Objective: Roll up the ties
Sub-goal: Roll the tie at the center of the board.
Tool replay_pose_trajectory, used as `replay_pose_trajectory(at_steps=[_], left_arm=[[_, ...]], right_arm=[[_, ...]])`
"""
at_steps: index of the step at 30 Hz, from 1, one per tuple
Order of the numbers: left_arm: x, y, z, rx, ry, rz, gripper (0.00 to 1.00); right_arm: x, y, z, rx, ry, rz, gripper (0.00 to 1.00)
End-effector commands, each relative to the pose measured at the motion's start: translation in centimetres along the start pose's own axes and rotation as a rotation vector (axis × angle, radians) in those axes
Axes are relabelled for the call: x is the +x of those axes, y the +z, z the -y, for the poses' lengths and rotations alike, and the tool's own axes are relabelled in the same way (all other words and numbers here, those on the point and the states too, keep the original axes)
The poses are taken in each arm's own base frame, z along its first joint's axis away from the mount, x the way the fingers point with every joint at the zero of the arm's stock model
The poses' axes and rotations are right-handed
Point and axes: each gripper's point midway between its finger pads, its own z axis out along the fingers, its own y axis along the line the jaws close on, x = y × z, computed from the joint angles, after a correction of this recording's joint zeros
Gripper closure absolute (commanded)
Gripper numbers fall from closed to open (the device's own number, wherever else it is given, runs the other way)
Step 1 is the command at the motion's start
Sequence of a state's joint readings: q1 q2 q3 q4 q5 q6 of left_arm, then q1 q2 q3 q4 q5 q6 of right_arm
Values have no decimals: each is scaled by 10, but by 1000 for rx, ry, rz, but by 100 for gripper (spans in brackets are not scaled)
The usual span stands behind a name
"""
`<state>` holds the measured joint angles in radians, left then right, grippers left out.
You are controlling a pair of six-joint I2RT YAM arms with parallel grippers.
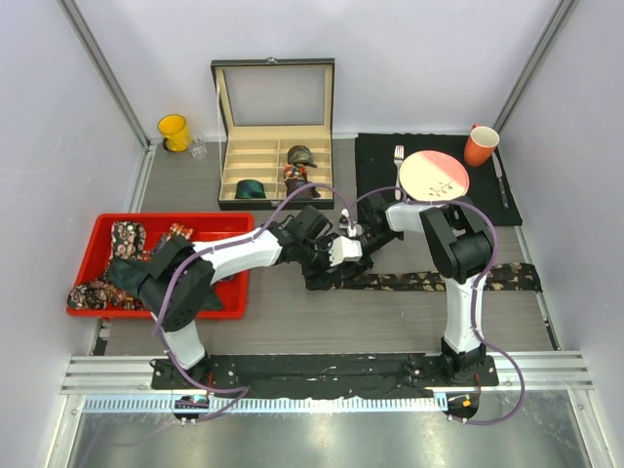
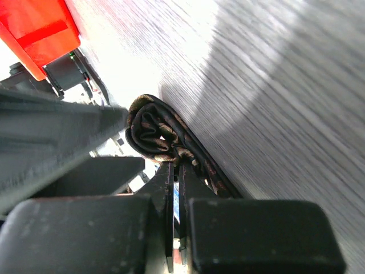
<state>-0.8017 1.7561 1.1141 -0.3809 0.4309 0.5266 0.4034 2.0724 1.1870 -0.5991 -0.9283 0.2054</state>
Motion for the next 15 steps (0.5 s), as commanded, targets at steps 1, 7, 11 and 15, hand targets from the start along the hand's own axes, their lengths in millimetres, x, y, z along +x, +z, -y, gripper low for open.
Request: replay_pose_trajectory(at_steps=[1,7,11,15], left_arm=[[-39,5,-5,-10,57,103,28],[-5,22,-4,11,64,-31,48],[26,23,4,27,75,-120,68],[34,24,7,32,56,-141,76]], right_arm=[[-19,7,39,202,-121,62,99],[-23,1,28,187,-136,75,96],[-25,-6,15,176,-150,88,88],[-20,-14,3,158,-149,85,84]])
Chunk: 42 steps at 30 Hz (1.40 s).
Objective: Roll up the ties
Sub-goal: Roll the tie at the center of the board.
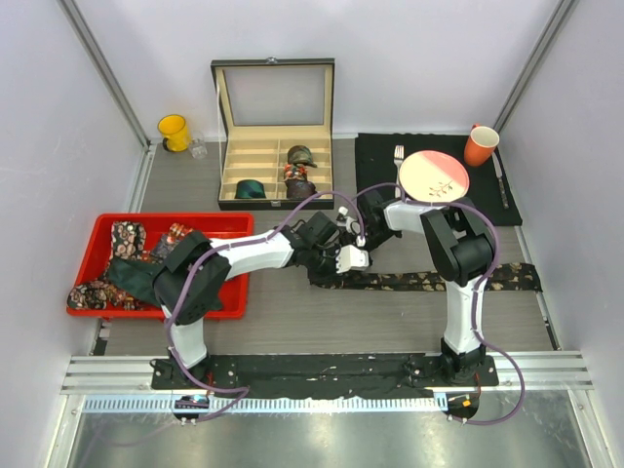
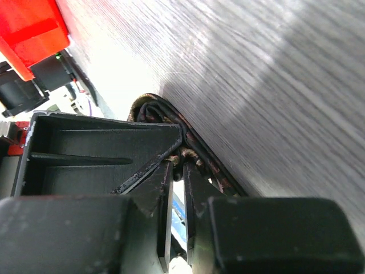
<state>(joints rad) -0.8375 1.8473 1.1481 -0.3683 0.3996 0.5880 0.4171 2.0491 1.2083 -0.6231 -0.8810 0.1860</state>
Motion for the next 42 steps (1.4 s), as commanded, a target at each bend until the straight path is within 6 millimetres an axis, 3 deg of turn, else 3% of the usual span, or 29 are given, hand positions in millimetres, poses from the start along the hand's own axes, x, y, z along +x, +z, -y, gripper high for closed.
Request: replay_pose_trajectory(at_steps=[1,15,27,32,36,40,42], left_arm=[[27,0,9,20,-24,-98,76],[32,-1,6,21,-19,-142,80],[32,0,6,26,-23,-145,81],[32,2,4,23,-35,-153,81],[32,1,5,22,-44,-153,81],[32,1,4,17,-48,-152,81],[32,1,5,19,-53,-153,81]], right_arm=[[-16,-13,7,110,-97,75,84],[-4,-27,22,141,-32,68,73],[8,-15,27,140,-19,31,71],[-1,-9,20,144,-48,34,71],[-5,-24,11,137,-54,55,71],[9,-37,10,137,-10,51,57],[14,-33,6,96,8,44,57]])
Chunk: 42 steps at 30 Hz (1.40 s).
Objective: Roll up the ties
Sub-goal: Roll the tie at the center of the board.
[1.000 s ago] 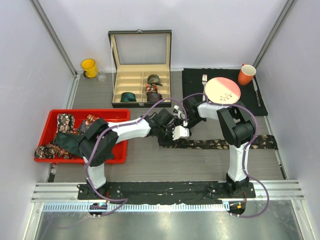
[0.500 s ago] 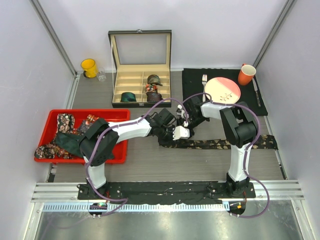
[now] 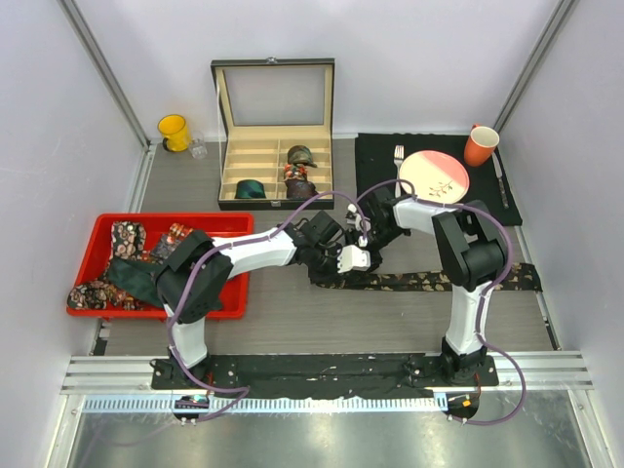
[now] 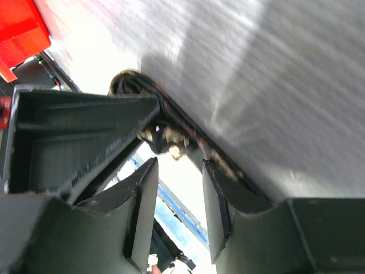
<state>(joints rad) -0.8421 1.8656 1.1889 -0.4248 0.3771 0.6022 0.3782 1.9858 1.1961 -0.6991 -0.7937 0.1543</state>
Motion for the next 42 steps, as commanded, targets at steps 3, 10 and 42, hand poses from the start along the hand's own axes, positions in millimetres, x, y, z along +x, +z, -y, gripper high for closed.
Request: replay_pose_trajectory(at_steps=[3,10,42], left_arm=[[29,3,5,13,-56,-112,81],[30,4,6,16,-59,-115,81],[28,5,6,18,-71,-99,80]], right_arm=[[6,-3,-8,-33,16,11,58],[-3,10,-6,-38,13,1,71],[-13,16,-14,-82,33,14,78]])
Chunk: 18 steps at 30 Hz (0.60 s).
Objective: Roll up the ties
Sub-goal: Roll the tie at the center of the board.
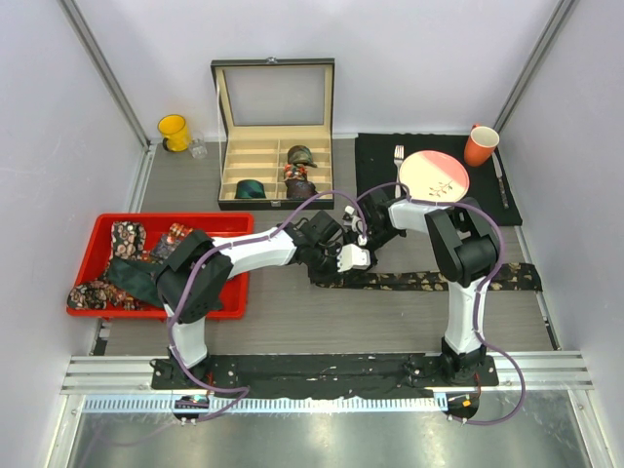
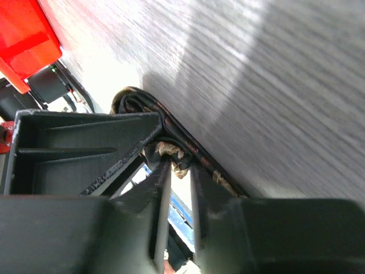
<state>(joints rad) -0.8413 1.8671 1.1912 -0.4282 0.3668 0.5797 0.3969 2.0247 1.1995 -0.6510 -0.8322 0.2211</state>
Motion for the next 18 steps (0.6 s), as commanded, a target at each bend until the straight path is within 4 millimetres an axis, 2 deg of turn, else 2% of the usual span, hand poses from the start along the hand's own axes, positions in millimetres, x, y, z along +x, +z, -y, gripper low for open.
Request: replay_pose_trajectory(at_steps=[1,3,5,8,9,10,11,13,15,18], left_arm=[[27,7,6,26,-49,-94,80],[26,6,6,24,-52,-89,80],[26,7,6,27,-57,-88,80],[24,6,4,20,-59,-89,77],[23,4,1,11,-64,-83,75],[22,1,0,6,-77,-75,65],[16,-5,1,12,-81,-44,60],[16,-14,-5,-4,-90,-24,49],[17,-24,-5,-11,-67,-7,43],[19,-32,-5,-23,-20,0,39]], right_arm=[[-10,3,-11,-48,-16,28,81],[-8,4,-10,-41,-14,19,87],[-7,6,-3,-11,-31,13,98],[-4,11,14,57,-39,7,99],[-2,12,21,79,-40,1,99],[0,14,28,100,-49,-10,99],[2,15,39,144,-54,-11,99],[6,17,50,179,-52,-22,99],[6,18,58,212,-63,-22,99],[5,17,62,231,-71,-18,99]])
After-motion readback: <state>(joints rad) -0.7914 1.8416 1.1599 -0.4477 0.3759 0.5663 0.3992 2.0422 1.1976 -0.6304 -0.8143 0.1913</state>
